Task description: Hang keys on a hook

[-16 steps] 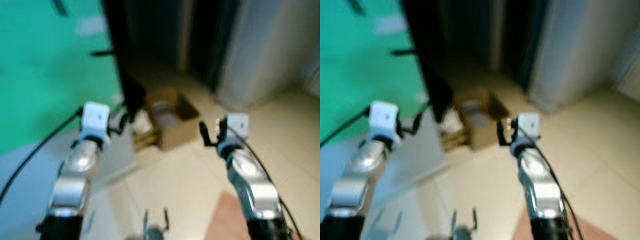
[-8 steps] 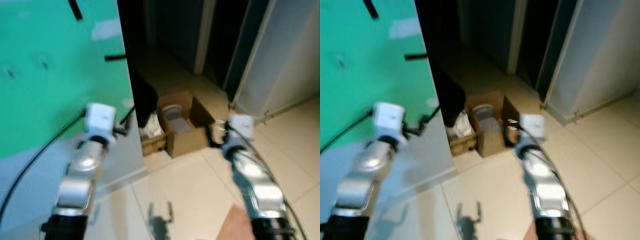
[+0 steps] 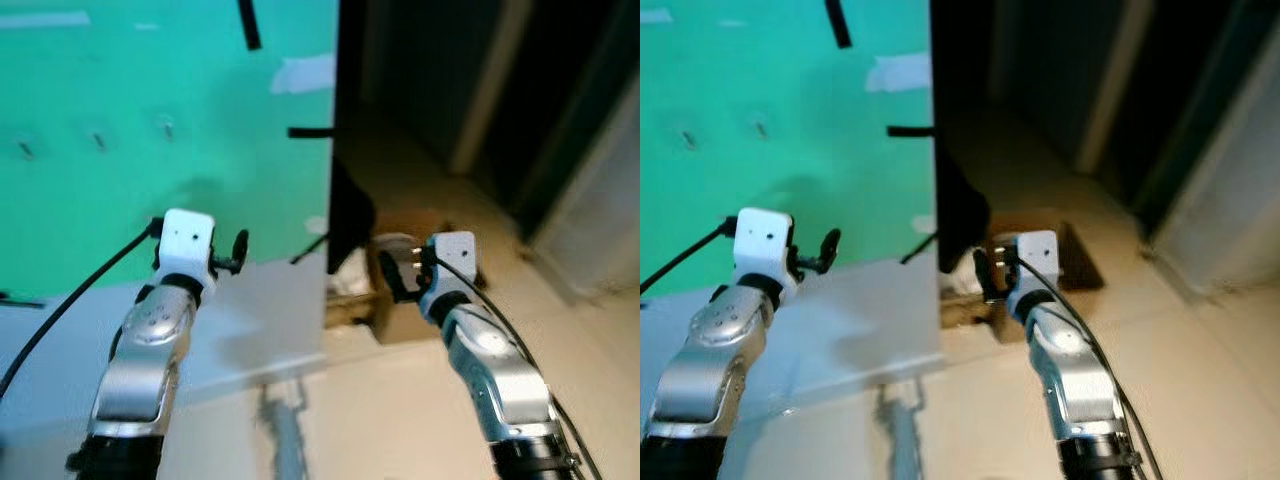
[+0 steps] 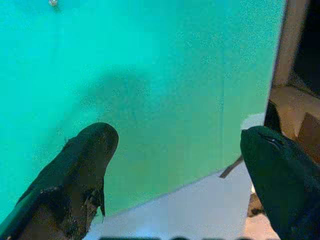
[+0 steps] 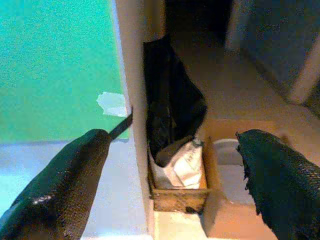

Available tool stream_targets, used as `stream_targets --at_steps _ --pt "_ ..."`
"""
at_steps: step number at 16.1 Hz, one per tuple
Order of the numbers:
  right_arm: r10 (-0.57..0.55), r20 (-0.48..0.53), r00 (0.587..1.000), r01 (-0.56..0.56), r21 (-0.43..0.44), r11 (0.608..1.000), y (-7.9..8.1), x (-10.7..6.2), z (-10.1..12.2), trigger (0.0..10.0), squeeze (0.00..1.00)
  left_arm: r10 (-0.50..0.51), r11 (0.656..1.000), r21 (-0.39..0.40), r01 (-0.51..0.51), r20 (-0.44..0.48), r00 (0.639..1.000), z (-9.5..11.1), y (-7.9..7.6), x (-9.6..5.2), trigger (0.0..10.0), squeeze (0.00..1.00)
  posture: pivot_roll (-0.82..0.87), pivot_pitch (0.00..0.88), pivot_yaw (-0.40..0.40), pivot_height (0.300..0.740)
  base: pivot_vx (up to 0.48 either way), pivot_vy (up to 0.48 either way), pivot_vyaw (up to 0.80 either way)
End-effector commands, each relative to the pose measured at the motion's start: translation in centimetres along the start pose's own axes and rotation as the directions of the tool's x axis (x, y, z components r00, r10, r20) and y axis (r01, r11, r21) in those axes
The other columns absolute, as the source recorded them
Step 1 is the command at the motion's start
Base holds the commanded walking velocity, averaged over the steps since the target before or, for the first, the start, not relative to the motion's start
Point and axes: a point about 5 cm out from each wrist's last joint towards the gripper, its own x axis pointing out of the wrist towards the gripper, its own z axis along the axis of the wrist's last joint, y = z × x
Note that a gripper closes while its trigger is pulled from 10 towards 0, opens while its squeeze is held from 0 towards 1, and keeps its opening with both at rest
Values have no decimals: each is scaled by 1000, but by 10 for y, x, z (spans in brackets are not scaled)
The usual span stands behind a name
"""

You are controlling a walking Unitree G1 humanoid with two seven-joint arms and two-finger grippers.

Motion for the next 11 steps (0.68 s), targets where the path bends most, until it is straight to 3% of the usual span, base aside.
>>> stream_targets --at_steps 1,5,11 --pt "16 29 999 -17 14 1000 3 1 8 10000 1000 24 999 22 -24 9 1000 3 7 -1 10000 408 6 0 7 740 371 0 800" --pt "55 25 998 -55 29 998 6 0 6 10000 1000 20 999 31 -20 7 1000 3 8 -2 10000 404 6 0 15 740 378 0 800" --pt "312 -8 950 -312 -29 950 6 -23 -3 10000 1000 -11 999 43 11 -10 1000 -1 7 -13 10000 400 1 0 27 740 381 0 800"
